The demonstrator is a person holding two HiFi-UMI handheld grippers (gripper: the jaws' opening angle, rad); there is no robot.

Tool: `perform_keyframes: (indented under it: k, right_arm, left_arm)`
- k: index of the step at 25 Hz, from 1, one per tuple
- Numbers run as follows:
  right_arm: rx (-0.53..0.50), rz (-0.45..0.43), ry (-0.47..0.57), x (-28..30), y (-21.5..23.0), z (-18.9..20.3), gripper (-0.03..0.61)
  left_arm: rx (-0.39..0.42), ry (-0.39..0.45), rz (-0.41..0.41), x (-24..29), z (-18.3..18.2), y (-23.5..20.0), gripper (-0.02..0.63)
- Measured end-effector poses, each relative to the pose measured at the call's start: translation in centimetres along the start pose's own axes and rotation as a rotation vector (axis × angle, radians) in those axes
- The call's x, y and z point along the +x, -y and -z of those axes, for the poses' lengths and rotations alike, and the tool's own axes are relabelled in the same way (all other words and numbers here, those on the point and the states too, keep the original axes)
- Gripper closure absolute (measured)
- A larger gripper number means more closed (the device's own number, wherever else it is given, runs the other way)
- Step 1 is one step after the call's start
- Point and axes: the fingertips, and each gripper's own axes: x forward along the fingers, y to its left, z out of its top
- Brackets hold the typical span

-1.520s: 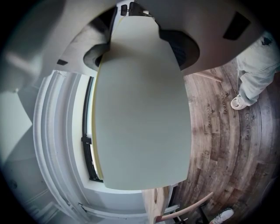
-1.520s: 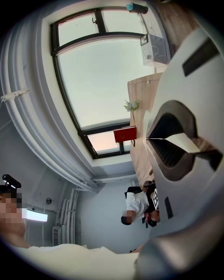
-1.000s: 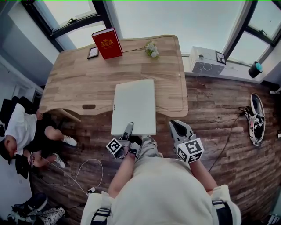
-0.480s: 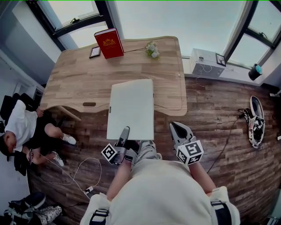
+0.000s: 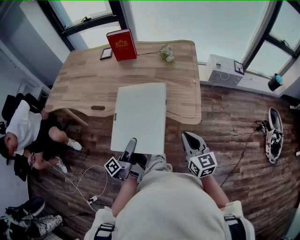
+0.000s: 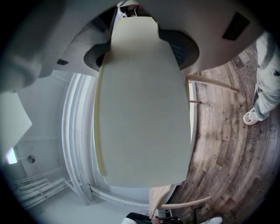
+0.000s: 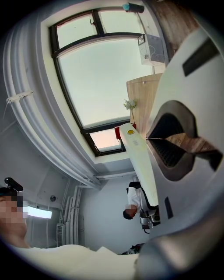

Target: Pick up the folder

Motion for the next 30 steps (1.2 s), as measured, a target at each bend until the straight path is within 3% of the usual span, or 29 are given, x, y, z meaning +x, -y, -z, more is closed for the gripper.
perform_keyframes:
  k: [30]
  right_arm:
    - [-0.014, -0.006, 0.013, 0.12, -0.5, -0.27, 0.56]
  left_arm:
    - [-0.009, 0.009, 0.006, -0.26, -0.35, 0.68, 0.324]
